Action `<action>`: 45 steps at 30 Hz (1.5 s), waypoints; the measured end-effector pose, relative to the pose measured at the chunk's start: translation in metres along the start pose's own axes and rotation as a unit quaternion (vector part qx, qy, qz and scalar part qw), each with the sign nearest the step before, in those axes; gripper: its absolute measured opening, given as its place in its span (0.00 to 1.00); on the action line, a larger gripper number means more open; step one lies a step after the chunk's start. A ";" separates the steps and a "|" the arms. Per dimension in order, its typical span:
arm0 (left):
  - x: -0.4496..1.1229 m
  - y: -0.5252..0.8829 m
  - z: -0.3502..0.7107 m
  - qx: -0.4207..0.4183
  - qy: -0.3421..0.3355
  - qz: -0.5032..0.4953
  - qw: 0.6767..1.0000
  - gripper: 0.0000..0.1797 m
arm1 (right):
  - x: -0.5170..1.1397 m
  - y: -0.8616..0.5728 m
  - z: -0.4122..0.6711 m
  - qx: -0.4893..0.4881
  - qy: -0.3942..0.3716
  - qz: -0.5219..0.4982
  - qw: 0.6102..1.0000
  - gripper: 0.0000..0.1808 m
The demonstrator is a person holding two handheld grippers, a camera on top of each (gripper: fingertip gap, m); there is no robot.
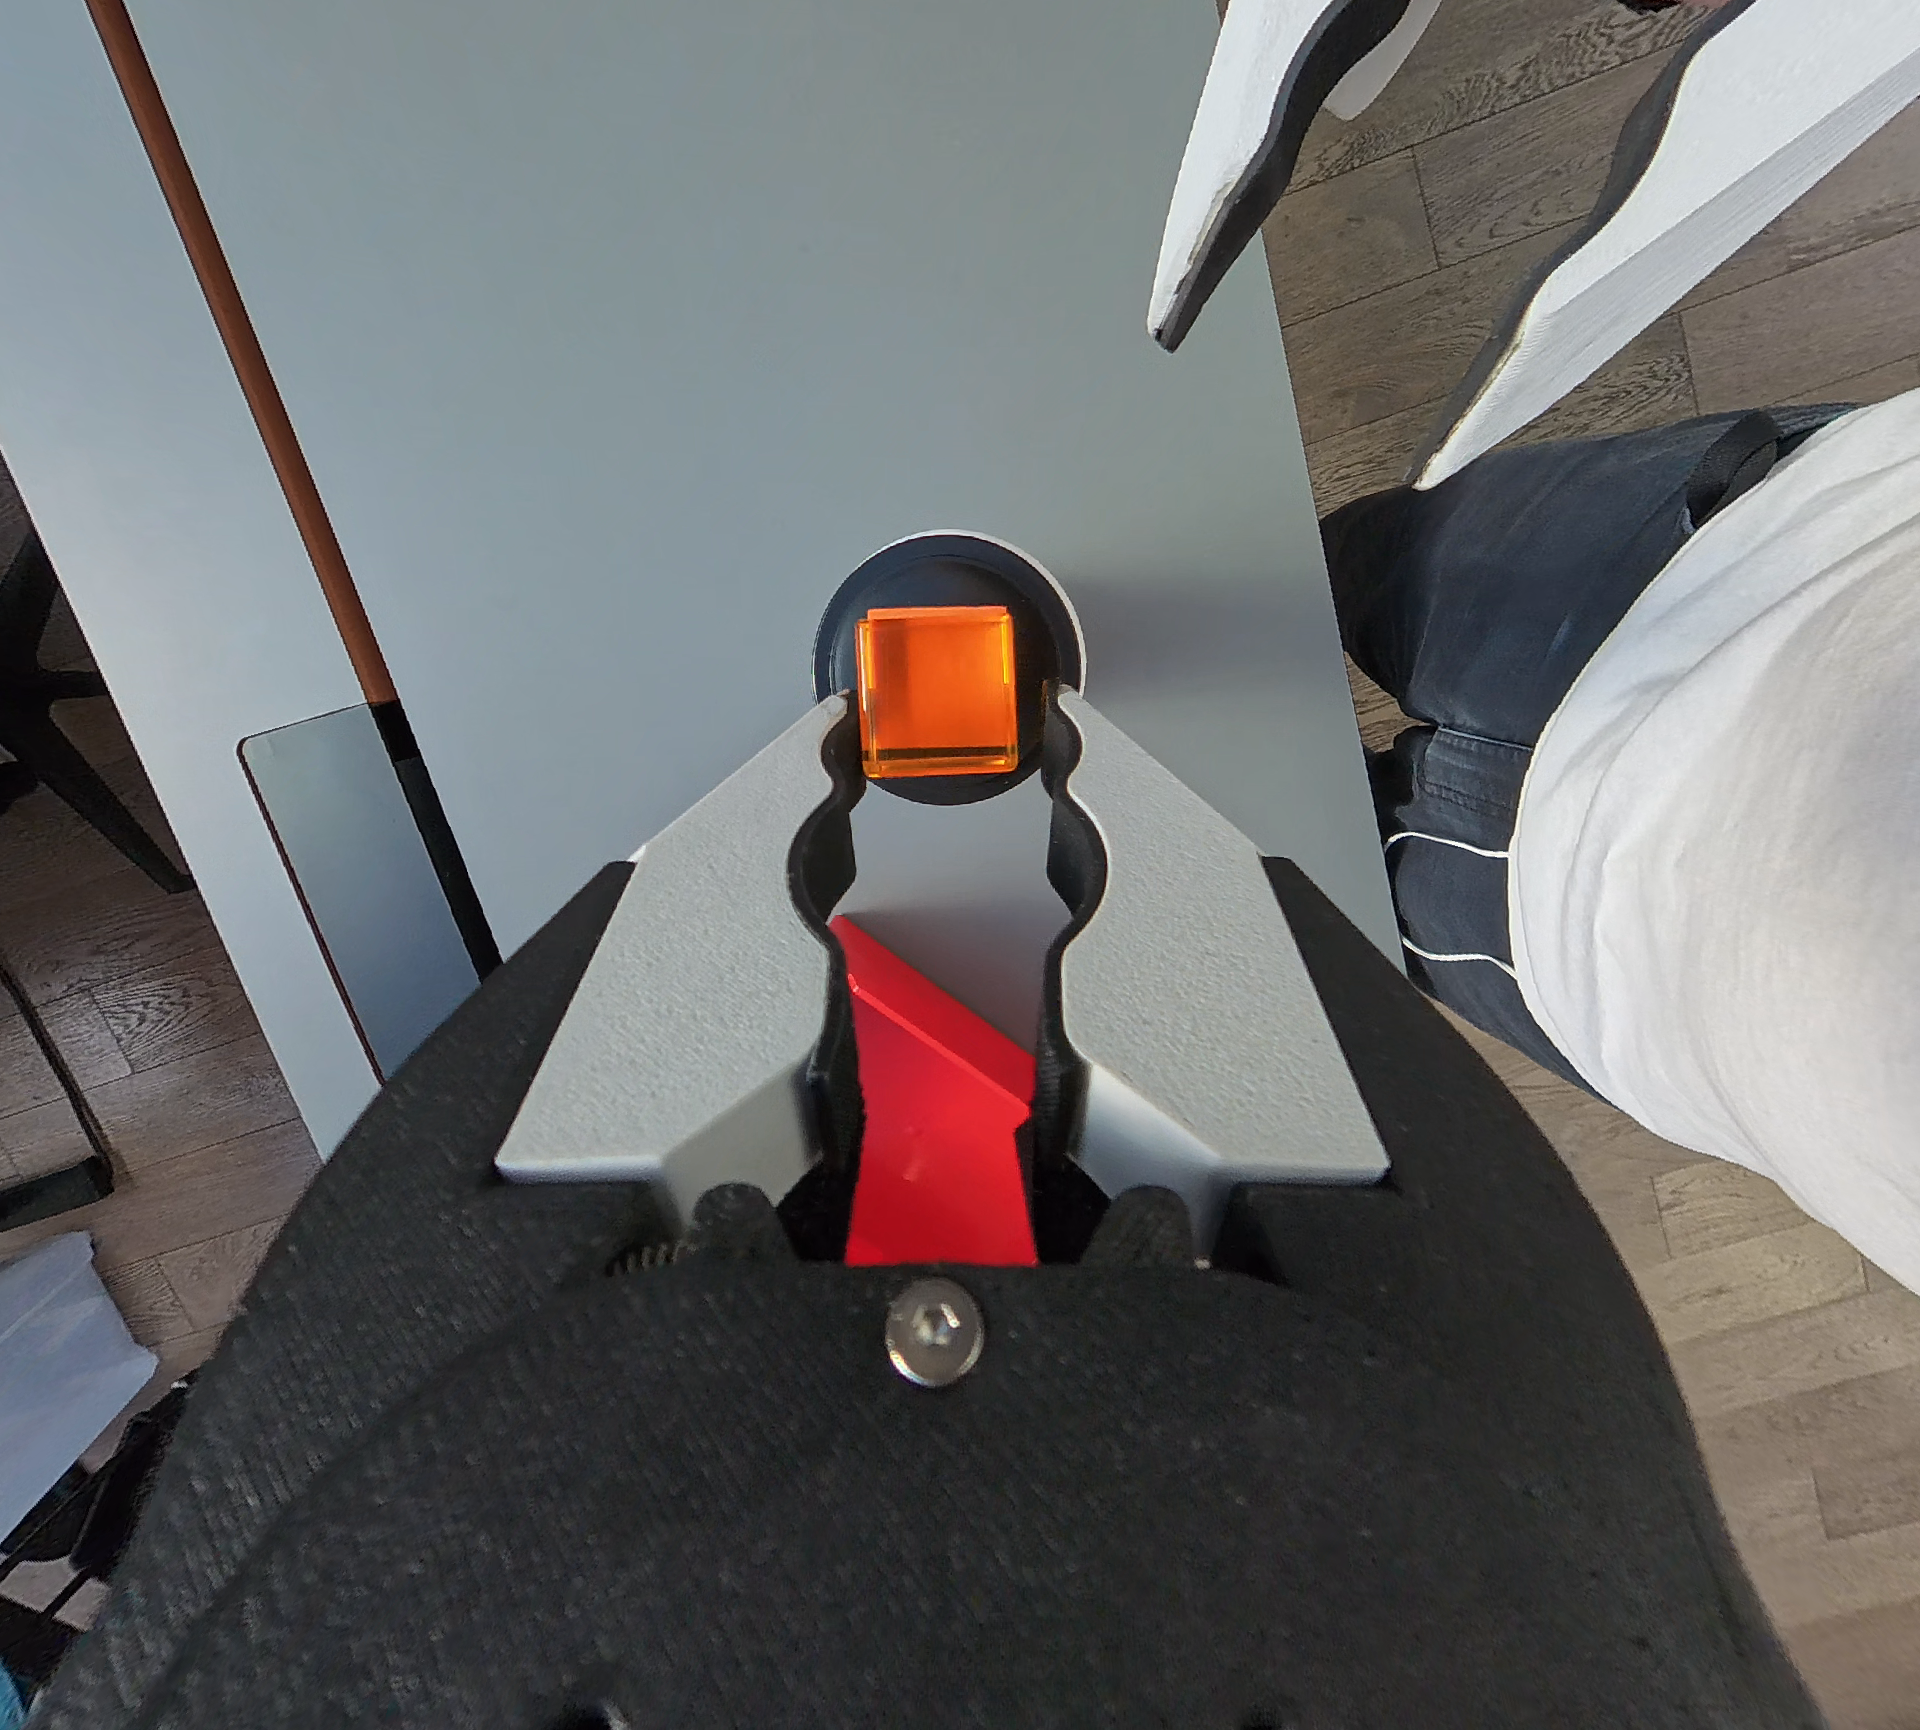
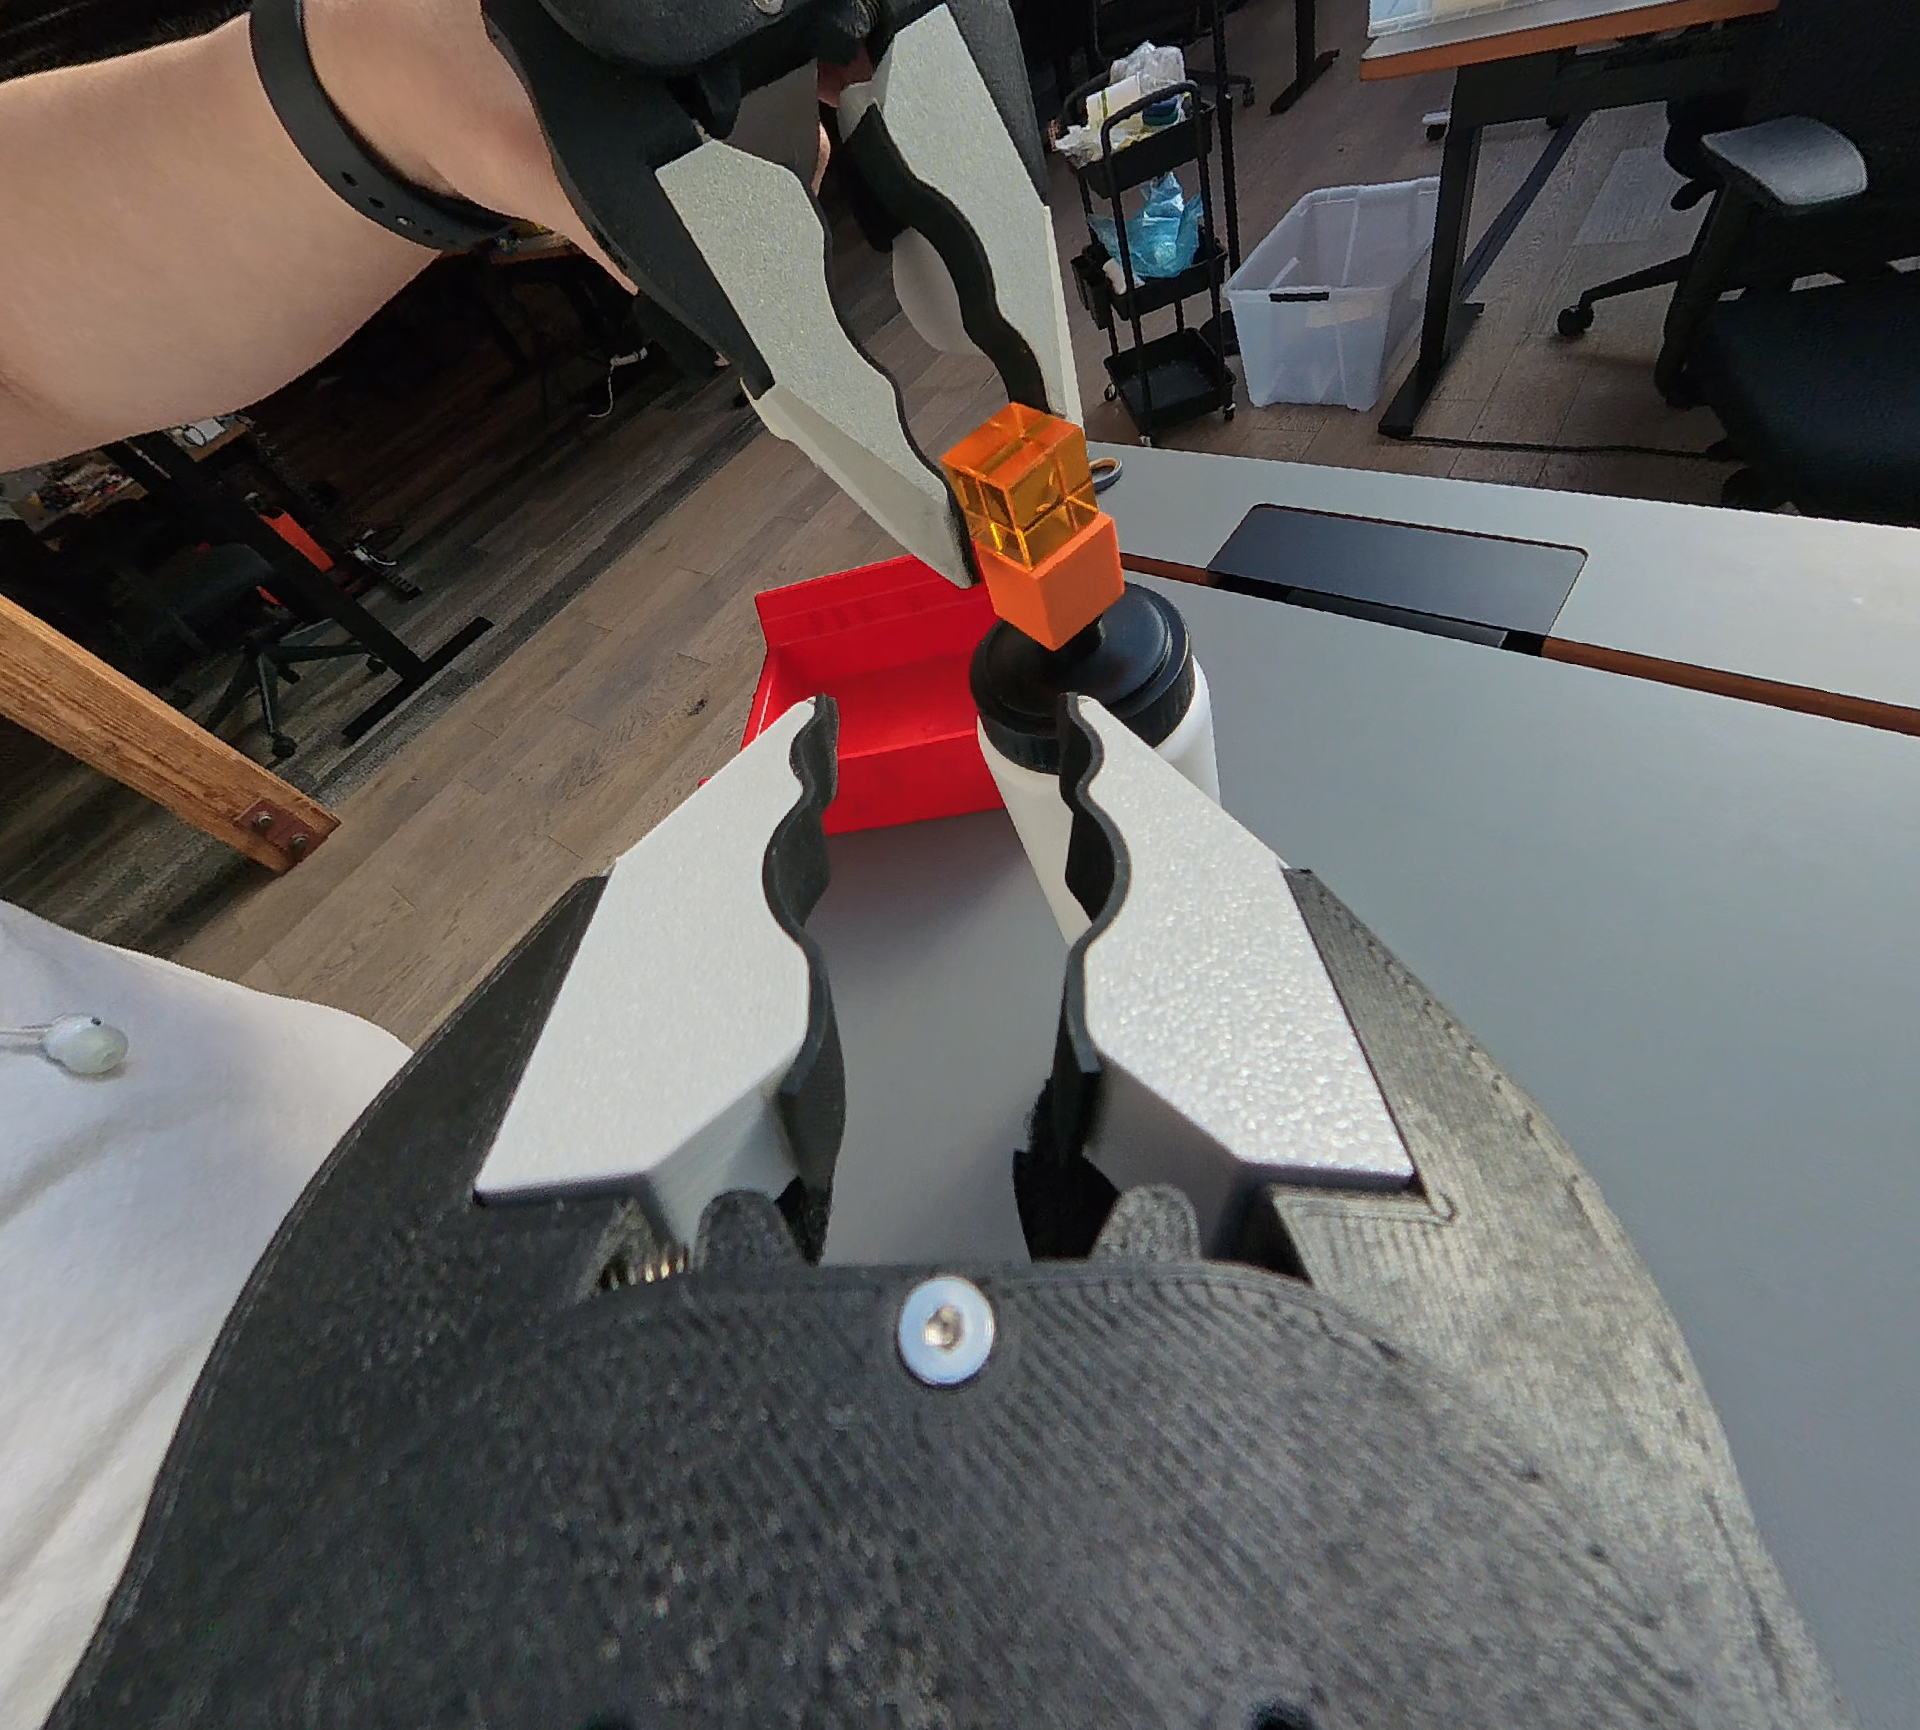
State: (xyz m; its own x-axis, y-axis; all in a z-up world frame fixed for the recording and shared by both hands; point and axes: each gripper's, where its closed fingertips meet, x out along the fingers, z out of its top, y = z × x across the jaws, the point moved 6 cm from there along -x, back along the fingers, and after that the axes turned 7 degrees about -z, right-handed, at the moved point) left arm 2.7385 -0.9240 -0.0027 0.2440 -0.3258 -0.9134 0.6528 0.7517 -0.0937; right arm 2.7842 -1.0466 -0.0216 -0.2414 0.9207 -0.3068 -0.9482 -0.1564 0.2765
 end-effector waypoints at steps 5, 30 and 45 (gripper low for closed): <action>-0.001 0.001 -0.001 -0.003 -0.002 -0.001 1.000 0.19 | 0.001 -0.001 0.000 0.000 0.001 0.001 1.000 0.22; -0.064 0.019 -0.208 -0.213 -0.192 0.076 0.955 0.35 | -0.030 -0.001 -0.009 -0.005 -0.003 -0.059 0.998 0.25; 0.208 0.090 -0.335 -0.047 -0.083 0.082 0.992 0.33 | -0.071 0.060 -0.035 0.033 0.095 -0.207 0.973 0.26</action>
State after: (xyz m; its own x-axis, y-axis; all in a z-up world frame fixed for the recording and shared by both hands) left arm 2.6073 -0.7320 -0.3338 0.4611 -0.2784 -0.8426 0.5270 0.8498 0.0076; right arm 2.7376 -1.1333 -0.0152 0.1183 0.8159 -0.5659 -0.9583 0.2432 0.1502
